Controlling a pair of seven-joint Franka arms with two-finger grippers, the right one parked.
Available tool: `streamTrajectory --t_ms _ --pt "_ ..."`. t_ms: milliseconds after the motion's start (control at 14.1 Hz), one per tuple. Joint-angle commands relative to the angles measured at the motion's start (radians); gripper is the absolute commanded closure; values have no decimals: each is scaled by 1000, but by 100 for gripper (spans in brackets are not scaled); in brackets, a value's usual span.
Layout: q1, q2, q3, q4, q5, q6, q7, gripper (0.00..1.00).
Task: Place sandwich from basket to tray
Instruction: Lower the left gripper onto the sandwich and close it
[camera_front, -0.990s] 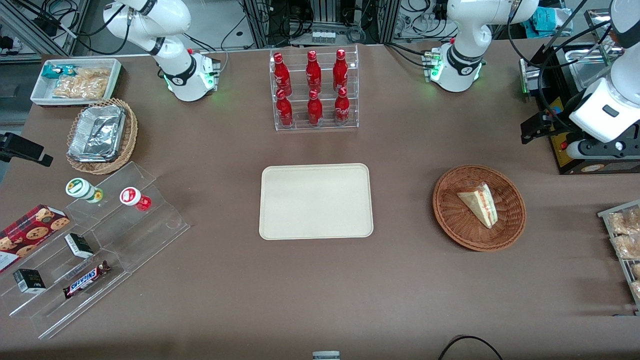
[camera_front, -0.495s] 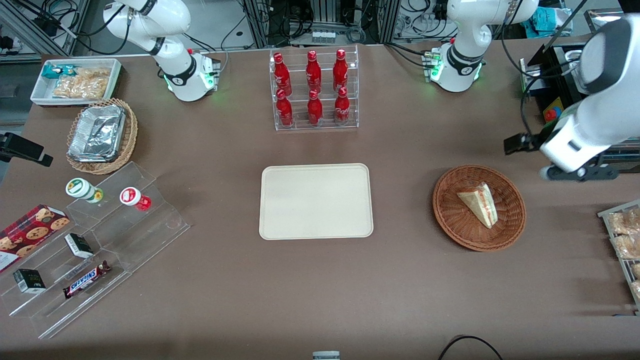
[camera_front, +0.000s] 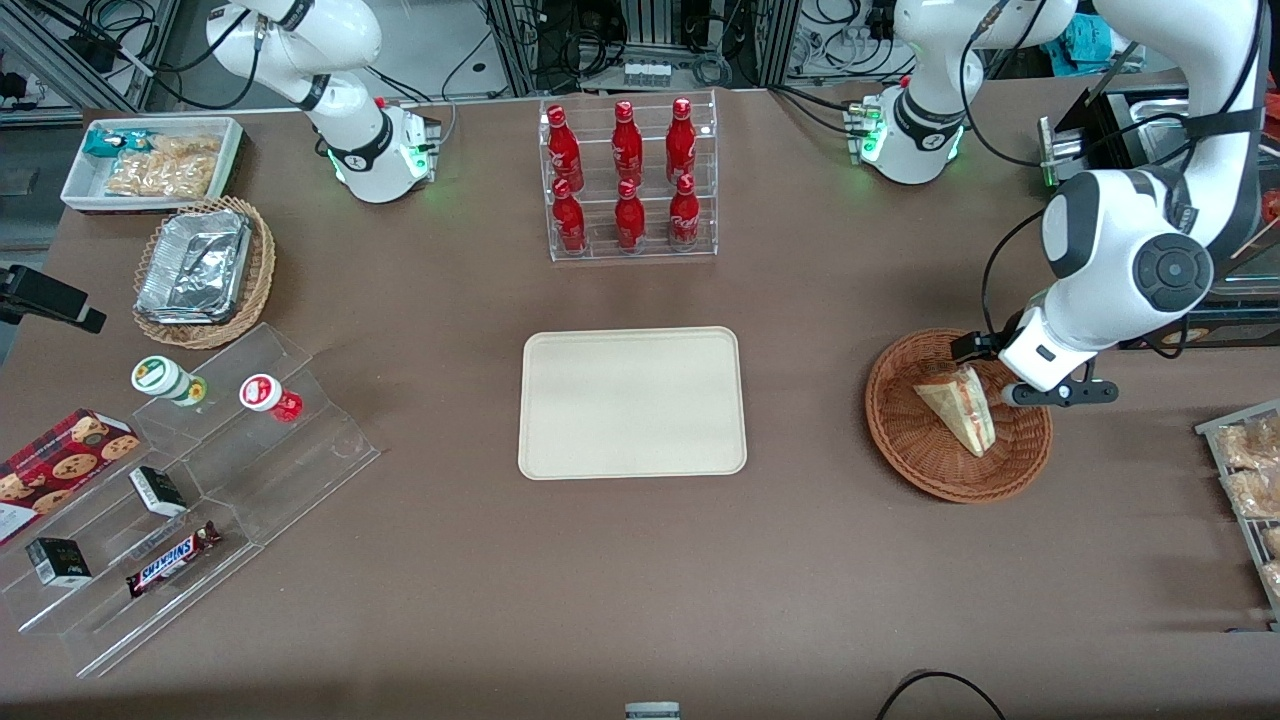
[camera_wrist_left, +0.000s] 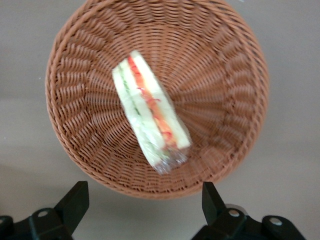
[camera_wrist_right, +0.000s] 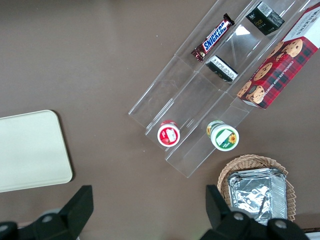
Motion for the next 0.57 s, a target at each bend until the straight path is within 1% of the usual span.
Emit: streamTrajectory --t_ms 0,283,424,495 --pt "12 -44 -4 -43 -1 51 -205 0" --pt "9 -26 -6 -69 -2 147 -515 0" --pt "0 -2 -7 -68 -5 175 -714 0" --pt "-2 3 -9 -71 -5 199 -765 0"
